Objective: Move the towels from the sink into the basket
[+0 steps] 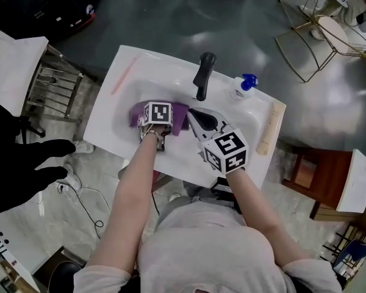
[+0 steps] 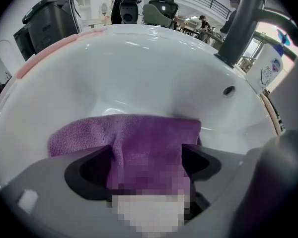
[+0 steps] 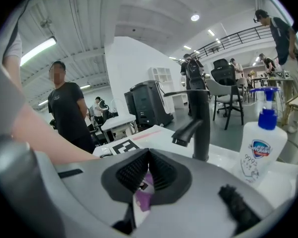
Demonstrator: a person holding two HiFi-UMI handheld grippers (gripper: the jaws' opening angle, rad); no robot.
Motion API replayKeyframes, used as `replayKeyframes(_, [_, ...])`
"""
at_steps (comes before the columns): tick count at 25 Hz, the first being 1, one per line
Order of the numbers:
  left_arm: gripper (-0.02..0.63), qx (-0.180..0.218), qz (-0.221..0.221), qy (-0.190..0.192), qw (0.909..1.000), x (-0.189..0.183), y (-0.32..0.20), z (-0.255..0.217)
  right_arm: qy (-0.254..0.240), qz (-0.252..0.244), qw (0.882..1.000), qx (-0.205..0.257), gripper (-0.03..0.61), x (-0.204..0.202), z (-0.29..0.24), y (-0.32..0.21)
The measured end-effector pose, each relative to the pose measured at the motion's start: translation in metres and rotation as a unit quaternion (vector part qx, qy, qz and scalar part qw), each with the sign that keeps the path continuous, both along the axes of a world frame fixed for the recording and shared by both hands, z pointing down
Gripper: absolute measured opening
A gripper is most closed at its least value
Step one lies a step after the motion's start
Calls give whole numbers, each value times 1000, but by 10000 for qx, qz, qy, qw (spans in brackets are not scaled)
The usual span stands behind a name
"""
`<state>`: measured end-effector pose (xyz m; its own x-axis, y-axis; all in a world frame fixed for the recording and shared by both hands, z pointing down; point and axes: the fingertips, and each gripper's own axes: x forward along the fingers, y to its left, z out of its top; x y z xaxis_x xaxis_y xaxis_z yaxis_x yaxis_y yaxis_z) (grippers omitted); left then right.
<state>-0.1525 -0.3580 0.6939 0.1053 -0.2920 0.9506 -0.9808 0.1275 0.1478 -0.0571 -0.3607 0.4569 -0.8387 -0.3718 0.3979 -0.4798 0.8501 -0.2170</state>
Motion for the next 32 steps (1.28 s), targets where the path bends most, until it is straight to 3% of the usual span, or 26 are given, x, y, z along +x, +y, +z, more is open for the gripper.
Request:
replayKeyframes(6, [457, -102, -40, -510, 9986, -3, -1, 11, -12, 96, 9999, -61, 18, 6, 3, -4])
replayKeyframes(13, [432, -179, -79, -527, 9984, -2, -1, 11, -58, 194, 9998, -87, 18, 14, 3, -9])
replayKeyframes(24, [178, -199, -389, -428, 9981, -7, 4, 3, -39, 157, 9998, -68, 18, 16, 1, -4])
replayKeyframes(28, [117, -203, -614, -284, 9975, -8, 7, 0, -39, 155, 9999, -51, 18, 15, -1, -2])
replayKeyframes(32, [98, -197, -722, -202, 9970, -8, 10, -1, -77, 141, 9999, -11, 18, 14, -5, 0])
